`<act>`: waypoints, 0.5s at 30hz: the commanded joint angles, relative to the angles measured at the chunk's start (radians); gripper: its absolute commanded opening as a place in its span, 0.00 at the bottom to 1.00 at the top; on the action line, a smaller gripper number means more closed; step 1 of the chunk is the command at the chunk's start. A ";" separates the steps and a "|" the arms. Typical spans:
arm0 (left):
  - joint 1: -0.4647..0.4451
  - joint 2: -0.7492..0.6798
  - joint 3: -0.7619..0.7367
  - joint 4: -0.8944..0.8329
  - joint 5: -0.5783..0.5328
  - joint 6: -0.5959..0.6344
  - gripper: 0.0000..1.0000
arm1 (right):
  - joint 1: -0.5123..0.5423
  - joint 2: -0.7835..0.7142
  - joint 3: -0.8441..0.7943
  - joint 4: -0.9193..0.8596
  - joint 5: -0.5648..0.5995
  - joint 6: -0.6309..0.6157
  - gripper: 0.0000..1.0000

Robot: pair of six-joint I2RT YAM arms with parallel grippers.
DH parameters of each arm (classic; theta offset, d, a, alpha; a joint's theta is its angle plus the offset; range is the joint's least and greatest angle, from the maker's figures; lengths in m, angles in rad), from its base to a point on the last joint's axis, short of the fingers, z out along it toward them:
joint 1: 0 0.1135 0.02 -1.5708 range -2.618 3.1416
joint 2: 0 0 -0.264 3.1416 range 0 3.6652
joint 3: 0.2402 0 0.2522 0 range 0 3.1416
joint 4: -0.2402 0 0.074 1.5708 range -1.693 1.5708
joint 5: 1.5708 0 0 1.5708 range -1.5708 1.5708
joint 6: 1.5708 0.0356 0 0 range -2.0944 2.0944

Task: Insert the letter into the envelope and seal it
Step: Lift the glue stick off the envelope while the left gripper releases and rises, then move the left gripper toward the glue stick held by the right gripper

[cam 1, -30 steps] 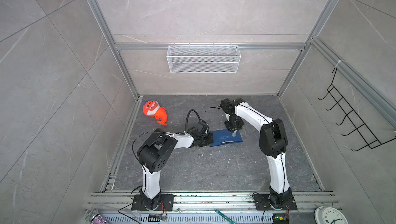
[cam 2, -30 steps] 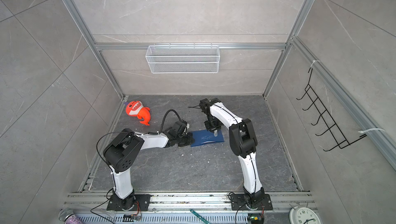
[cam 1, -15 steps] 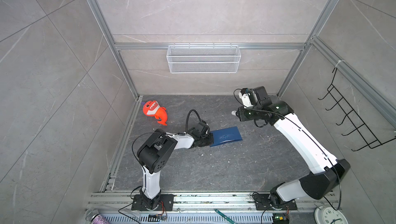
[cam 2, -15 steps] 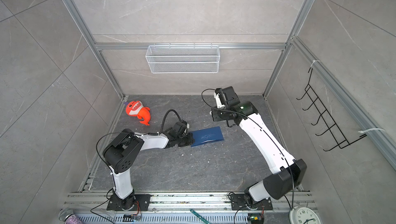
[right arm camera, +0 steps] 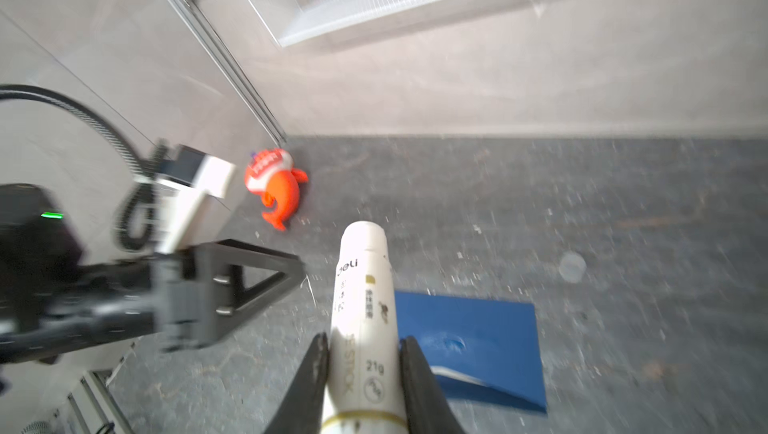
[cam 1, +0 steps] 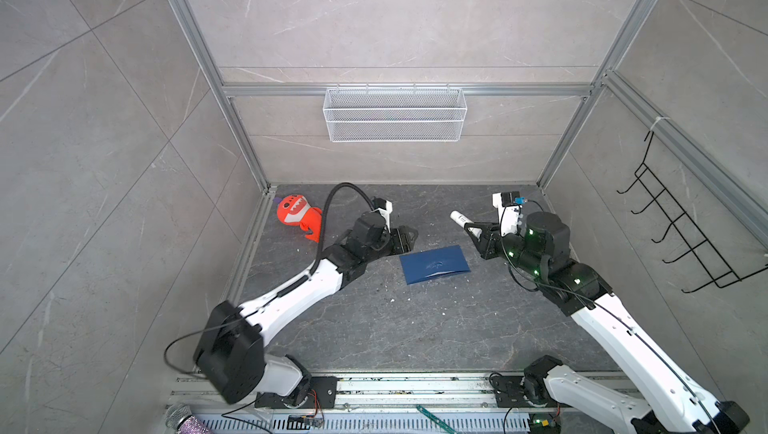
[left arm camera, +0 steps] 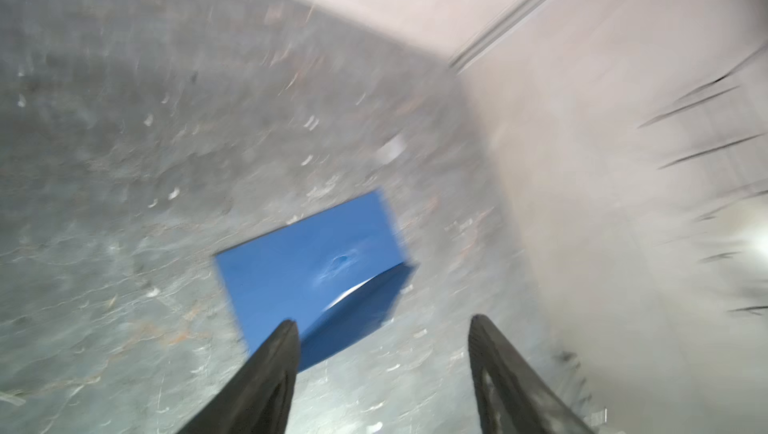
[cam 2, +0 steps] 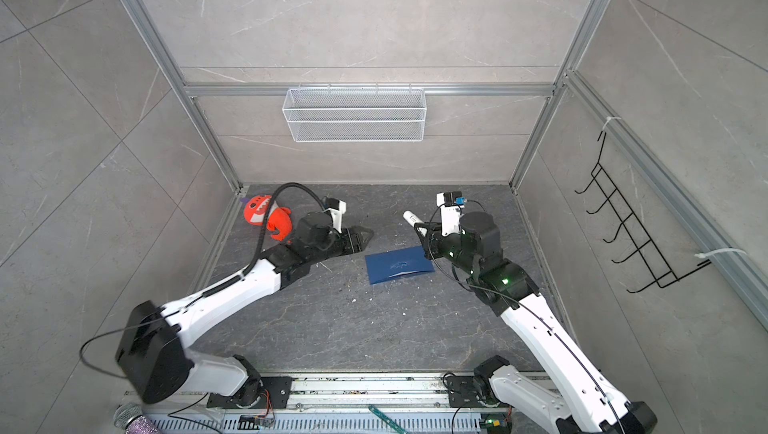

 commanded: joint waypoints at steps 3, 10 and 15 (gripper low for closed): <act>0.001 -0.184 -0.089 0.187 0.047 -0.214 0.83 | 0.002 -0.087 -0.220 0.536 -0.060 0.069 0.00; -0.041 -0.237 -0.063 0.236 0.073 -0.478 0.94 | 0.014 -0.029 -0.298 0.791 -0.061 0.096 0.00; -0.109 -0.190 -0.016 0.240 0.050 -0.542 0.94 | 0.076 0.041 -0.299 0.862 -0.012 0.097 0.00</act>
